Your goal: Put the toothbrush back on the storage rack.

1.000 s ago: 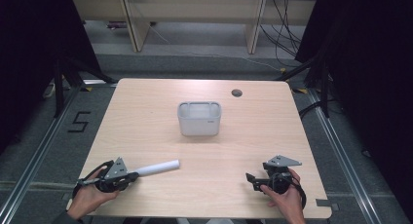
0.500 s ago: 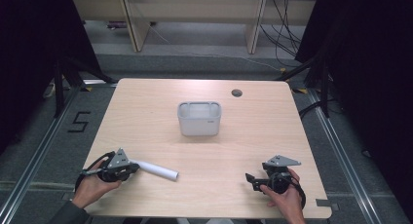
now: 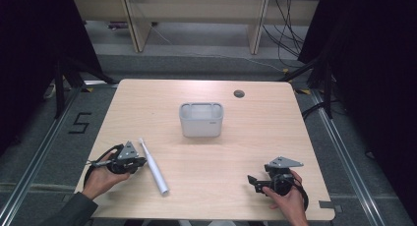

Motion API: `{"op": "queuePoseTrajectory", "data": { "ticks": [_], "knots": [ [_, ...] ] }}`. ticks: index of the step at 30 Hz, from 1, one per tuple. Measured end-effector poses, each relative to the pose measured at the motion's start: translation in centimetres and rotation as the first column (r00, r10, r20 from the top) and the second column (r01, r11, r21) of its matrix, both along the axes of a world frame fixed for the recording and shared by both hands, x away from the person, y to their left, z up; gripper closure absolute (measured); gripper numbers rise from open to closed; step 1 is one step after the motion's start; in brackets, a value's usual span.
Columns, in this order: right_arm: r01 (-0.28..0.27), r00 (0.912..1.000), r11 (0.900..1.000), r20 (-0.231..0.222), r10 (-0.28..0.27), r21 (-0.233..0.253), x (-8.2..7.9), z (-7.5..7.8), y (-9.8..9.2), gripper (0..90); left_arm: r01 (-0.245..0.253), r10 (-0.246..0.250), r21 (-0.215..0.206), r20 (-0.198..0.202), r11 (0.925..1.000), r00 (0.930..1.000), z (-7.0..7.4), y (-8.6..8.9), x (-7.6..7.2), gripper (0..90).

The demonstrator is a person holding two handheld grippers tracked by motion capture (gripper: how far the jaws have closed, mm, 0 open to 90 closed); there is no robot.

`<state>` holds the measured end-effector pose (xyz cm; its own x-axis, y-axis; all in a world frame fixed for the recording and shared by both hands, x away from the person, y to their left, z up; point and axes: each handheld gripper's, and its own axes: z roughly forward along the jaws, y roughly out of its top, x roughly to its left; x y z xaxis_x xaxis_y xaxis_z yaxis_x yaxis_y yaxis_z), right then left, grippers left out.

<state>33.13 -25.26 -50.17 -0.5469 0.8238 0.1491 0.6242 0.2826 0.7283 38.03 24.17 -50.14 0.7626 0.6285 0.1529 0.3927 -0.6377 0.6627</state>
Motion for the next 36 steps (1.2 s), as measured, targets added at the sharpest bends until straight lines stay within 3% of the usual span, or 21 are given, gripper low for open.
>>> {"op": "queuePoseTrajectory", "data": {
  "ticks": [7,18,22,23,24,25,27,28,29,30,31,32,33,36],
  "knots": [
    [0.018,0.9998,1.0,-0.006,-0.018,-0.01,-0.1,0.1,0.1,19.8,0.018,-0.018,0.011,0.0,0.9998,0.9998,0.2,-0.9,0.6,83.0],
    [0.001,1.0,1.0,0.002,-0.001,-0.025,0.0,0.1,0.0,19.9,0.029,-0.029,0.003,-0.008,0.9996,0.9996,0.1,-1.9,0.9,81.2],
    [0.001,1.0,1.0,-0.004,-0.001,-0.025,0.0,0.0,0.1,19.9,0.011,-0.011,-0.014,-0.019,0.9998,0.9998,0.5,-1.4,1.0,72.8],
    [0.001,0.9999,1.0,-0.015,-0.001,-0.02,-0.1,0.1,0.1,19.9,-0.005,0.003,-0.035,-0.047,0.9994,0.9989,1.0,-1.2,1.0,68.8],
    [0.001,0.9999,1.0,-0.015,-0.001,-0.02,-0.1,0.1,0.1,19.9,-0.005,0.003,-0.035,-0.047,0.9994,0.9989,1.0,-1.2,1.0,63.7],
    [0.001,0.9999,1.0,-0.01,-0.001,-0.021,0.0,0.0,0.1,19.9,-0.015,0.011,-0.049,-0.075,0.9987,0.9971,1.3,-1.1,1.0,63.7],
    [0.007,1.0,0.999,0.001,-0.007,-0.033,-0.1,0.0,0.1,20.0,-0.034,0.026,-0.064,-0.125,0.9974,0.9918,2.3,-0.8,0.9,52.6],
    [0.007,1.0,0.999,0.001,-0.007,-0.033,-0.1,0.0,0.1,20.0,-0.034,0.026,-0.064,-0.125,0.9974,0.9918,2.3,-0.8,0.9,49.0],
    [0.006,1.0,0.999,-0.001,-0.006,-0.032,-0.1,0.0,0.1,20.0,-0.046,0.032,-0.084,-0.16,0.9954,0.9865,2.5,-0.9,0.7,49.0],
    [-0.007,0.9998,0.999,0.016,0.007,-0.045,0.1,0.0,0.0,20.0,-0.039,0.027,-0.054,-0.194,0.9978,0.9807,2.9,-0.9,0.7,45.6],
    [-0.008,0.9998,0.999,0.016,0.009,-0.044,0.1,0.0,0.0,20.0,-0.041,0.029,-0.052,-0.211,0.9978,0.9771,3.0,-1.0,0.6,42.8],
    [0.008,1.0,0.999,-0.003,-0.008,-0.033,-0.1,0.0,0.2,20.0,-0.049,0.038,-0.041,-0.231,0.9979,0.9723,3.1,-1.2,0.5,40.2],
    [0.008,1.0,0.999,-0.004,-0.008,-0.032,-0.1,0.0,0.2,20.0,-0.046,0.034,-0.045,-0.231,0.9979,0.9723,3.1,-1.3,0.5,38.8],
    [0.004,1.0,0.999,0.0,-0.004,-0.035,-0.1,-0.1,0.2,20.0,-0.064,0.048,-0.052,-0.265,0.9966,0.963,3.2,-1.6,0.3,37.2]
  ]
}}
